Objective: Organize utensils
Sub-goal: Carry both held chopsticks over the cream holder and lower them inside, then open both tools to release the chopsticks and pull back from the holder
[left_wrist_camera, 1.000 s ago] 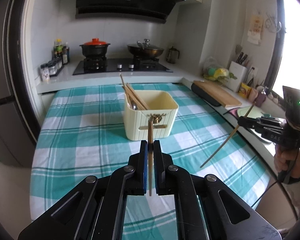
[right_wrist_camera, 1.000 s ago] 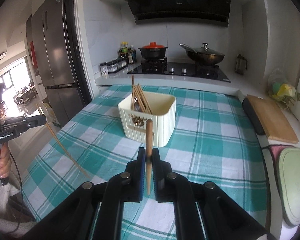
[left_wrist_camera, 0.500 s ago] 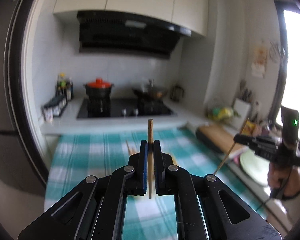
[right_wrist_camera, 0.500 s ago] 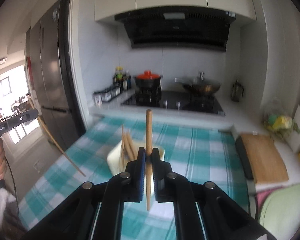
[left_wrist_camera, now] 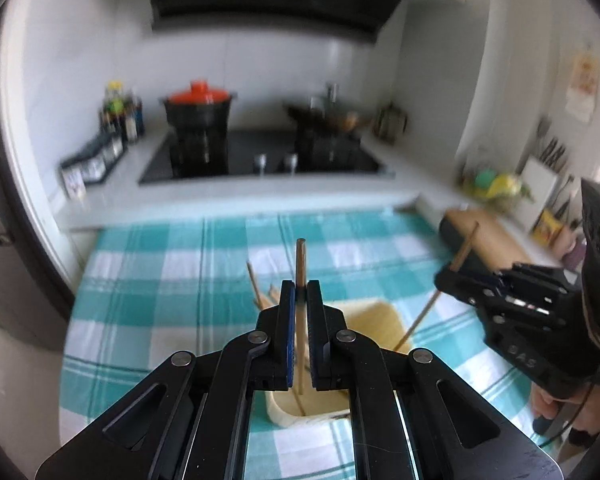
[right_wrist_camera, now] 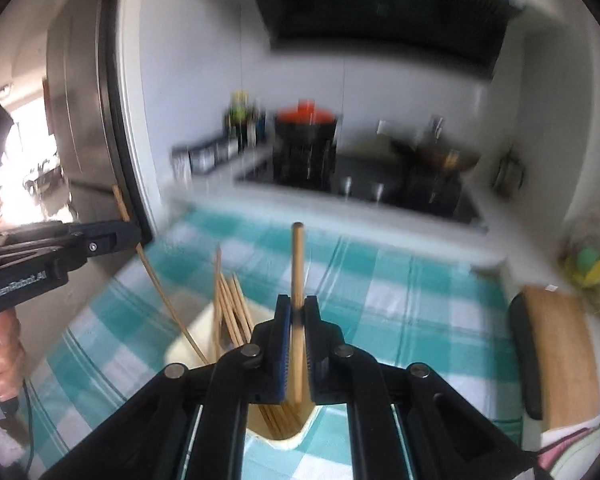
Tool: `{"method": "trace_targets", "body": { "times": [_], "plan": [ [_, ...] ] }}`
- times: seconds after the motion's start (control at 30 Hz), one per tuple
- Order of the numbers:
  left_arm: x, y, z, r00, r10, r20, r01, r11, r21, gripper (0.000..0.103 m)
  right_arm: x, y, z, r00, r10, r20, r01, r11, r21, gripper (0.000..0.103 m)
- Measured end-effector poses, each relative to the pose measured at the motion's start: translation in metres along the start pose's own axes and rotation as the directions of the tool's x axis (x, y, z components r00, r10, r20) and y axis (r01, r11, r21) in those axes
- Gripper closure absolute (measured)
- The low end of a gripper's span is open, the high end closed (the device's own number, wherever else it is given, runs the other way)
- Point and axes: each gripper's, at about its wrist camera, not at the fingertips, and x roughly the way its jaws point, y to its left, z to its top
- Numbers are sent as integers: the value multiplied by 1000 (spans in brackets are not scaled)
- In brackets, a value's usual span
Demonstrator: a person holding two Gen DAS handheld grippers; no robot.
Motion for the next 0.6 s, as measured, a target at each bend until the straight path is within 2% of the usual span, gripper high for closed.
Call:
{"method": "trace_targets", "body": {
  "times": [0.17,0.23,0.27,0.3,0.33,0.47,0.5,0.6],
  "plan": [
    [37,2,-10,997,13,-82,-15,1000,-18,97,45,-6,-10,995,40,-87,-36,998,50,94],
    [39,5,-14,995,20,-96,-23,999,-30,77,49,-12,-15,993,71,-92,-61,992,107,93],
    [36,7,-15,996,21,-91,-24,999,-33,54,46,-15,-16,993,88,-82,-77,989,129,87],
    [28,8,-17,997,30,-72,-33,999,-33,35,40,-17,-17,993,95,-66,-85,986,142,74],
    [24,8,-16,998,43,-52,-44,999,-30,29,34,-19,-18,995,92,-48,-84,985,149,63],
    [-28,1,-25,993,106,60,-108,994,36,9,-14,-23,-26,997,65,47,-72,985,160,60],
    [-41,-1,-30,988,126,86,-130,990,49,4,-29,-23,-31,996,53,69,-64,985,161,57],
    [-87,-15,-55,959,215,186,-234,968,89,0,-78,-14,-49,990,4,139,-26,988,154,48]
  ]
}}
